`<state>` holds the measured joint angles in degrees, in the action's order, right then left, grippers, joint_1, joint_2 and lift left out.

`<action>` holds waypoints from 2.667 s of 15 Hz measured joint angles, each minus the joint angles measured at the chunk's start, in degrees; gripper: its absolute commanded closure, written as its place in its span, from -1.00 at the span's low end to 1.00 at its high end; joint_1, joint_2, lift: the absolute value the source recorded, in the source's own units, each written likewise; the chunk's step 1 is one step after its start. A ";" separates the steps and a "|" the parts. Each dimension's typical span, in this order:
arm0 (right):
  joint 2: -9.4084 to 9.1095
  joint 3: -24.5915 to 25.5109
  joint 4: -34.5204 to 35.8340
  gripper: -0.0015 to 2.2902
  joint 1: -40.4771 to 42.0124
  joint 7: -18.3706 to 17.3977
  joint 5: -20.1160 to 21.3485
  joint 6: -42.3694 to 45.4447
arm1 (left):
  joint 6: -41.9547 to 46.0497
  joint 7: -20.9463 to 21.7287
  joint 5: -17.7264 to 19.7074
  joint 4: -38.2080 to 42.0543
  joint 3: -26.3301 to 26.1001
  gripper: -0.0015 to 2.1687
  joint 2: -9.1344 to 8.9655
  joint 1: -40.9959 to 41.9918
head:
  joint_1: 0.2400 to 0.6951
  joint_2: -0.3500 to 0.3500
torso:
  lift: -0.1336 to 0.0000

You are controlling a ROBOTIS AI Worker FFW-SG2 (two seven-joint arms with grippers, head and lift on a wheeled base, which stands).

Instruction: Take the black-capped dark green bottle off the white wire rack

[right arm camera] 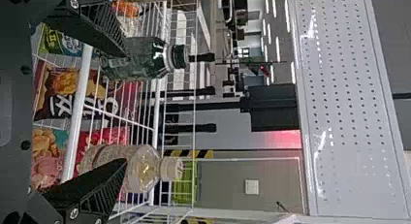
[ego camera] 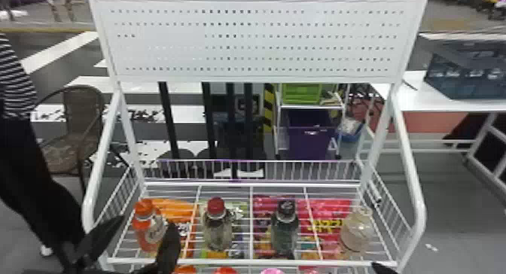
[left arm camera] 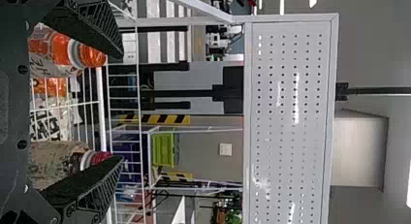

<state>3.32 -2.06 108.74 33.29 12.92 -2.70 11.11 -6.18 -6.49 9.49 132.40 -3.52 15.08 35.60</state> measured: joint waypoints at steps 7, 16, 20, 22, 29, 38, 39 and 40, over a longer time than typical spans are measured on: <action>0.22 -8.77 -17.36 -0.89 -17.18 -2.60 2.87 0.73 | -0.19 0.07 0.00 -0.16 -0.65 -0.86 0.37 -0.22 | 0.14 0.00 | 1.00; -1.30 -12.79 -23.90 -0.88 -28.24 -6.55 5.02 -6.49 | -0.11 0.16 0.00 0.40 -0.60 -0.86 1.26 0.80 | 0.14 0.00 | 1.00; -1.28 -13.58 -27.44 -0.80 -30.91 -6.30 4.73 -7.62 | -0.33 0.16 -0.01 0.79 -0.35 -0.86 1.27 1.31 | 0.14 0.00 | 1.00; -1.09 -13.66 -27.73 -0.59 -31.31 -5.61 3.99 -9.16 | -0.44 0.16 -0.07 0.89 -0.41 -0.86 1.27 1.32 | 0.14 0.00 | 1.00; -0.07 -13.53 -23.03 -0.15 -29.31 -5.45 3.47 -13.48 | -0.74 0.08 -0.09 0.51 -0.83 -0.86 1.19 0.78 | 0.14 0.00 | 1.00; 3.61 -10.18 3.42 -0.15 -13.45 -5.89 3.20 -17.12 | -1.51 0.07 -0.28 0.46 -1.23 -0.86 0.77 0.07 | 0.14 0.00 | 1.00; 3.90 -8.99 6.07 -0.15 -11.01 -5.89 3.16 -17.10 | -1.51 0.07 -0.32 0.29 -1.44 -0.86 0.73 -0.09 | 0.14 0.00 | 1.00; 4.11 -7.74 8.08 -0.15 -8.57 -5.84 3.05 -16.64 | -1.51 0.07 -0.35 0.12 -1.69 -0.86 0.69 -0.23 | 0.14 0.00 | 1.00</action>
<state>7.43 -9.81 116.83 24.72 7.08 0.35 -5.52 -7.70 -6.42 9.14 132.52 -5.21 15.77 35.37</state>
